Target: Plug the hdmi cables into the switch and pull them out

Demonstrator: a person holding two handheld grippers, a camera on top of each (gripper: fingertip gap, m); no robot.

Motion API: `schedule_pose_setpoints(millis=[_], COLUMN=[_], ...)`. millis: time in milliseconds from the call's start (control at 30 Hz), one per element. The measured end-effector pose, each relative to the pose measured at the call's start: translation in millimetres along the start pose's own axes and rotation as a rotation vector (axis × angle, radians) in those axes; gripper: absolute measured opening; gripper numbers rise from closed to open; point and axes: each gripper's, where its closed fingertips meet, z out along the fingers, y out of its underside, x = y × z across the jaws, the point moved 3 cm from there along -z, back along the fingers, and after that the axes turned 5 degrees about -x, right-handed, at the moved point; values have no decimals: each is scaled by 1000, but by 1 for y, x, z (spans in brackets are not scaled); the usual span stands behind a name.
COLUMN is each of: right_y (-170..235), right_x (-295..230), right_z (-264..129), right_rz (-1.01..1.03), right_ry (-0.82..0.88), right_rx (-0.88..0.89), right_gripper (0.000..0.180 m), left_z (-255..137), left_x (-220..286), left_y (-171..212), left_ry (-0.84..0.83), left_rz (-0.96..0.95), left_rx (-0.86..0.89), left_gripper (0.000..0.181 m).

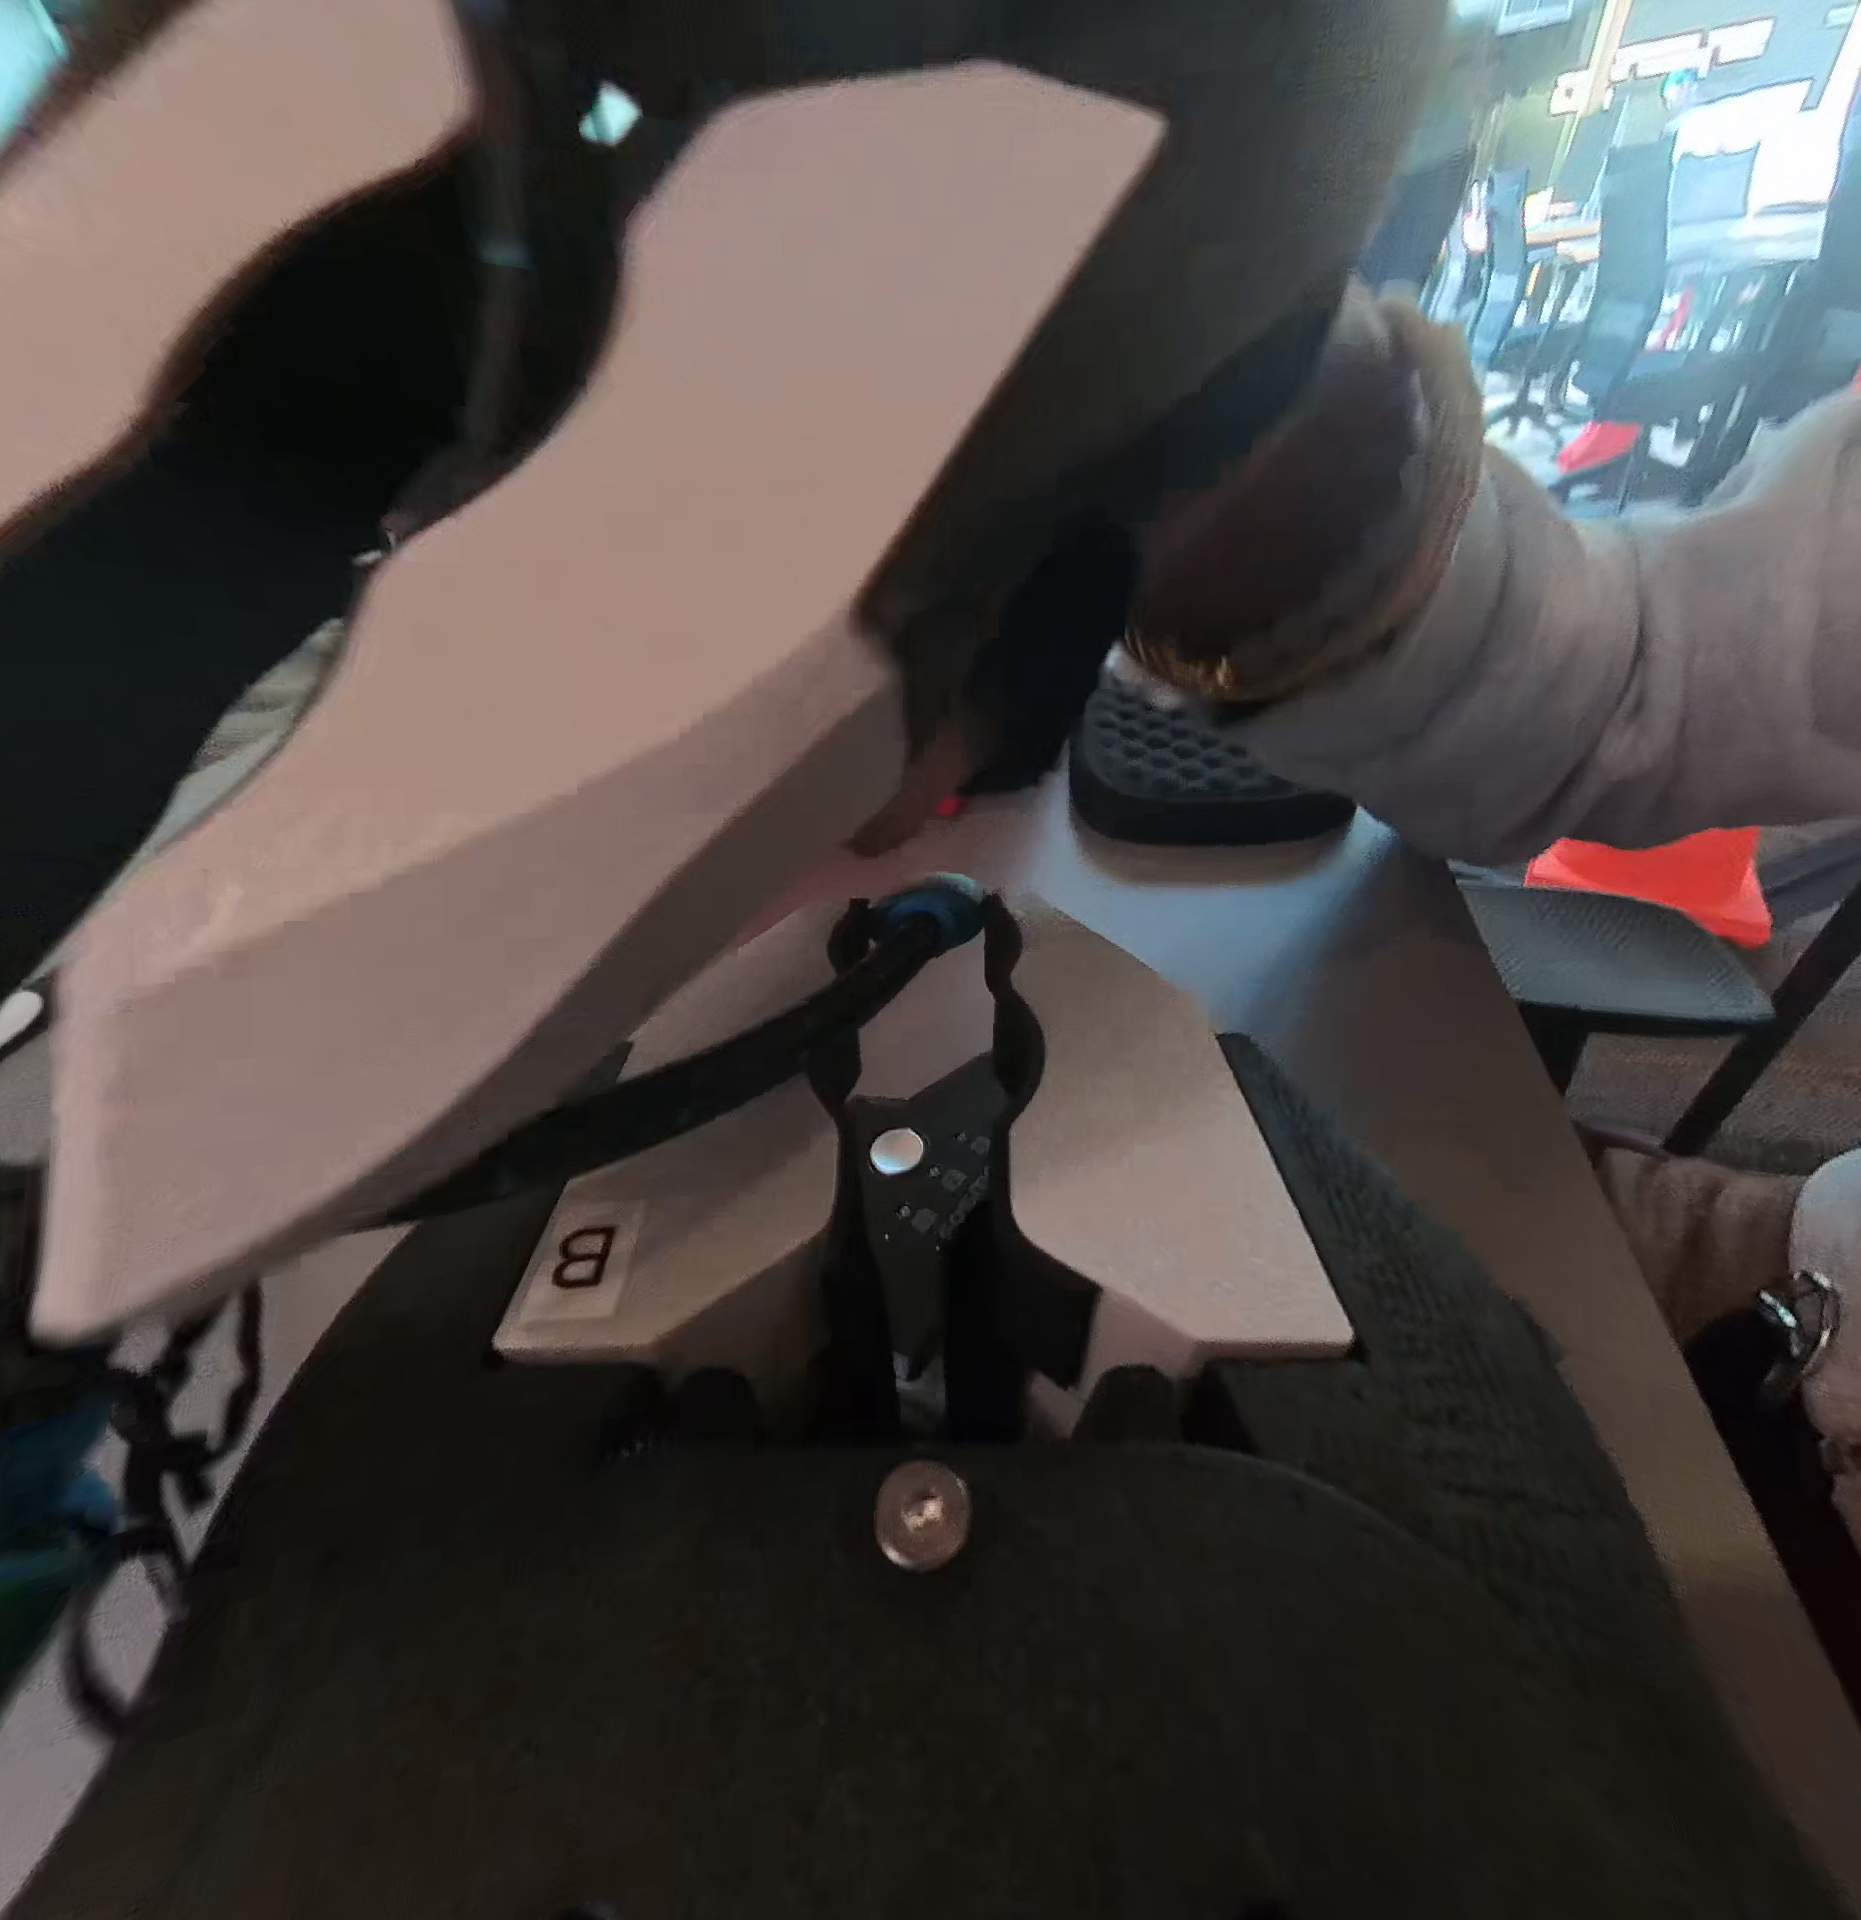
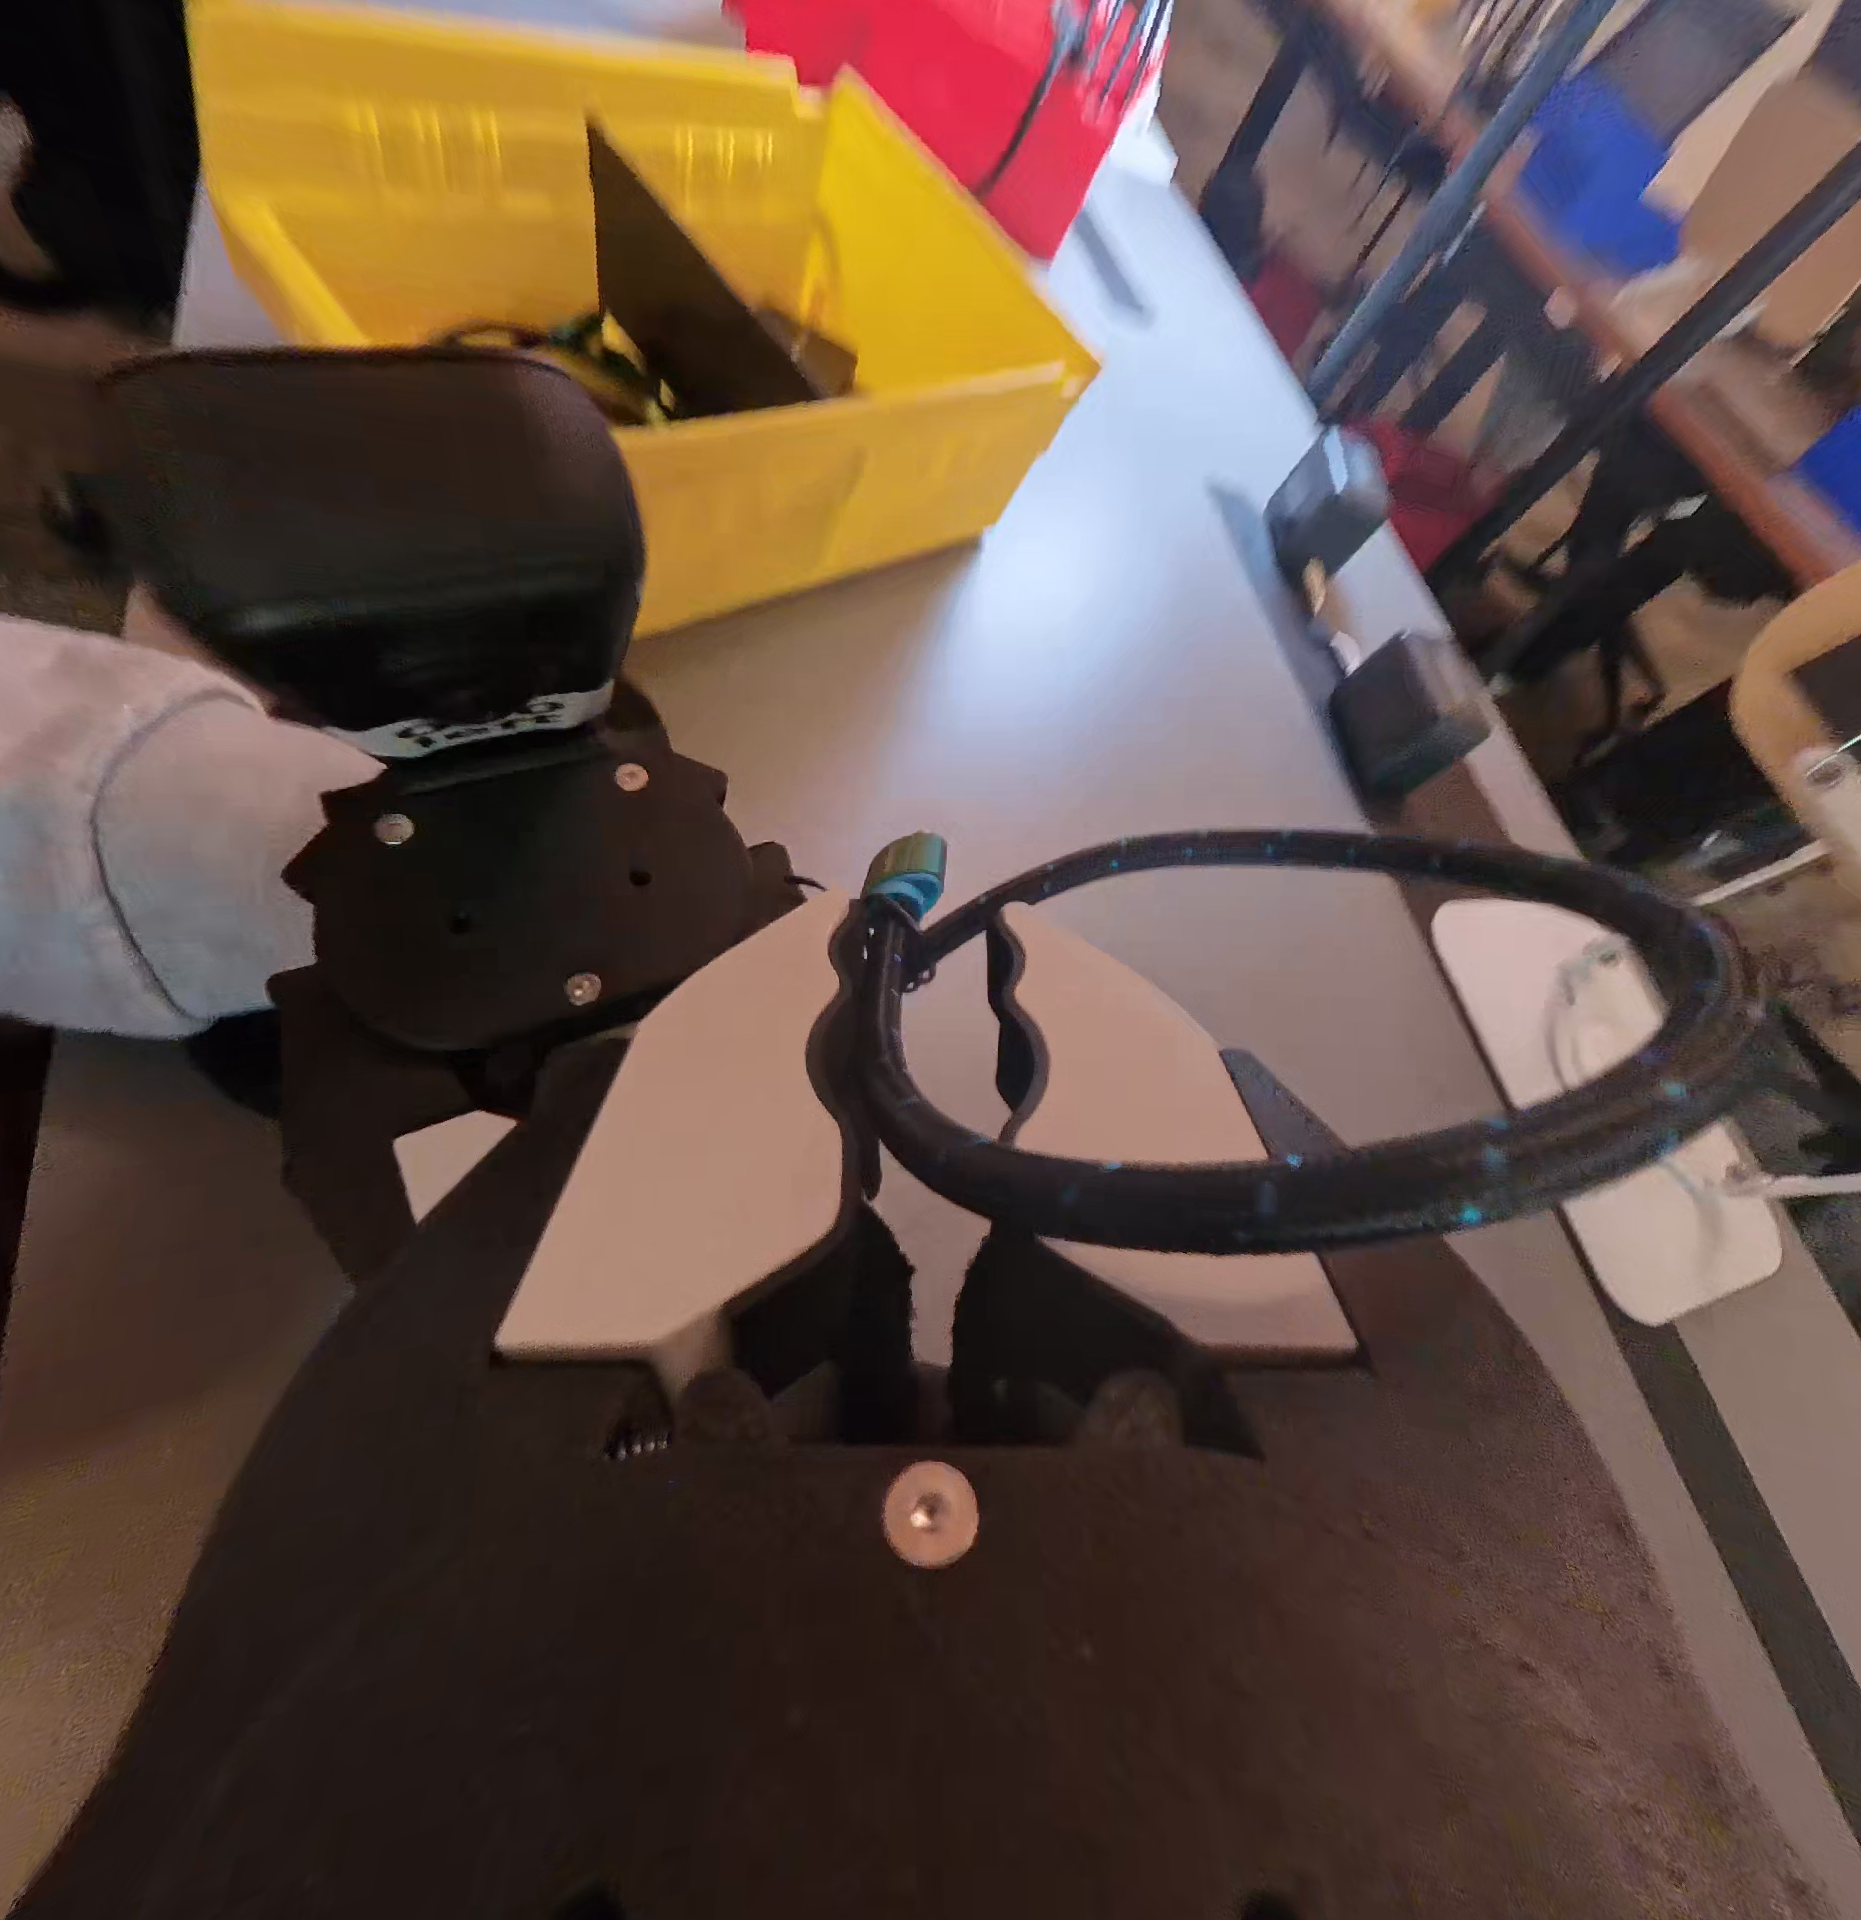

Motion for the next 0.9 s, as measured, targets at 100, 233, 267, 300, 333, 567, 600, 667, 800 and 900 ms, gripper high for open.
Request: schedule_pose_setpoints(millis=[100,233,267,300,333,567,600,667,800,900], right_y=[7,4,3,2,2,17,22,26,31,39], right_x=[-4,0,1,0,-2,-2,0,3,12,25], right_z=[14,11,8,5,2,-13,-12,-13,-15,-30], right_rz=[-18,11,31,43,50,106,115,147,326,440], right_ry=[-68,-164,-195,-234,-269,-320,-313,-346,-447,-481], right_rx=[-165,-212,-204,-192,-183,-91,-84,-29,156,291], right_gripper=[28,37,41,43,46,9,8,8,8,9], left_z=[4,-9,-12,-16,-18,-14,-13,-13,-16,-15], left_x=[3,2,1,0,-2,-2,-1,3,-9,-25], left_y=[3,-14,-18,-21,-23,-19,-18,-20,-19,-6], left_ry=[12,56,67,72,69,47,62,109,101,36], left_rz=[-1,-70,-92,-112,-129,-100,-107,-138,-270,-373], left_rx=[-14,127,165,192,208,179,176,191,210,130], left_gripper=[20,14,11,9,7,5,12,25,27,26])
